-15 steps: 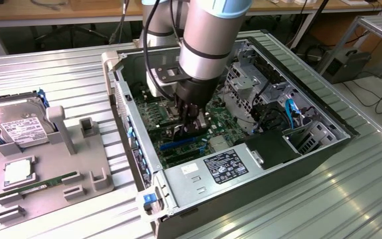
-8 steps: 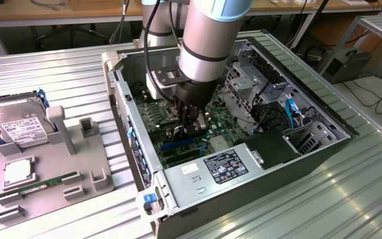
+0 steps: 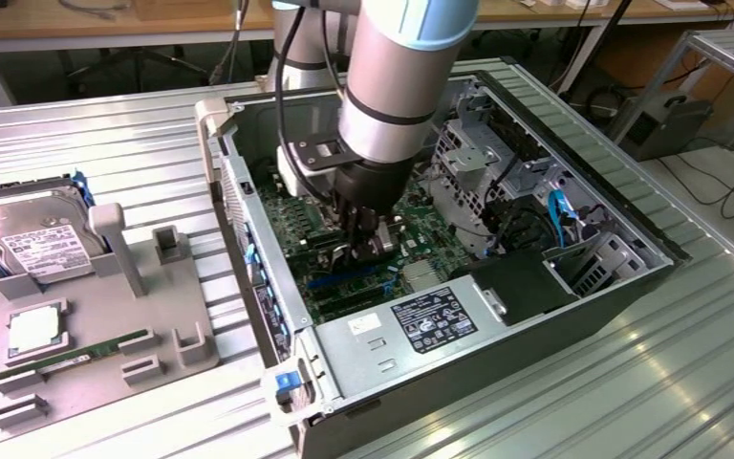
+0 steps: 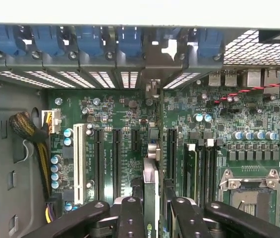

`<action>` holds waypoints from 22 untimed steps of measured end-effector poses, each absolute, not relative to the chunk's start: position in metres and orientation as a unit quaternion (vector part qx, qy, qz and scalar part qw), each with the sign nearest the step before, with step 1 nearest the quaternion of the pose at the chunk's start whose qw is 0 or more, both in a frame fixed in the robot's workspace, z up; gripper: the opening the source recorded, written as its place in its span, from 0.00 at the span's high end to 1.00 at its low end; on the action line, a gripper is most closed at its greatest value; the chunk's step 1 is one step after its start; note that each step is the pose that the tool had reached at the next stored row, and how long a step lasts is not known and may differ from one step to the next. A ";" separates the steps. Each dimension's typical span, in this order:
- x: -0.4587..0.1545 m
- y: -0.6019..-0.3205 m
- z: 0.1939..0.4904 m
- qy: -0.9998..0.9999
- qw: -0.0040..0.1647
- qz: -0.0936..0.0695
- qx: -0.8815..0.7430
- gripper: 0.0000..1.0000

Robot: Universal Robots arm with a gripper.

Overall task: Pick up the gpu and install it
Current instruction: 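Insert the gpu into the slot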

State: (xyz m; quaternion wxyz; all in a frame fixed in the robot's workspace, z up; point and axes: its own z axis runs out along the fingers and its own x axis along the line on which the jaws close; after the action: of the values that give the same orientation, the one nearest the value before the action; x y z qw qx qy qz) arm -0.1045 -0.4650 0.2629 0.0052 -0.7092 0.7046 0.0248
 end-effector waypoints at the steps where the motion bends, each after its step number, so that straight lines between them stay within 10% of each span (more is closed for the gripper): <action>1: -0.105 -0.465 0.262 0.705 0.005 0.025 -0.709 0.74; 22: -0.106 -0.465 0.255 0.704 0.005 0.025 -0.710 0.74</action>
State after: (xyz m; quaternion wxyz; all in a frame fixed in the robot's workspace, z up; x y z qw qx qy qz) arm -0.1059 -0.4647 0.2548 0.0050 -0.7095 0.7042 0.0248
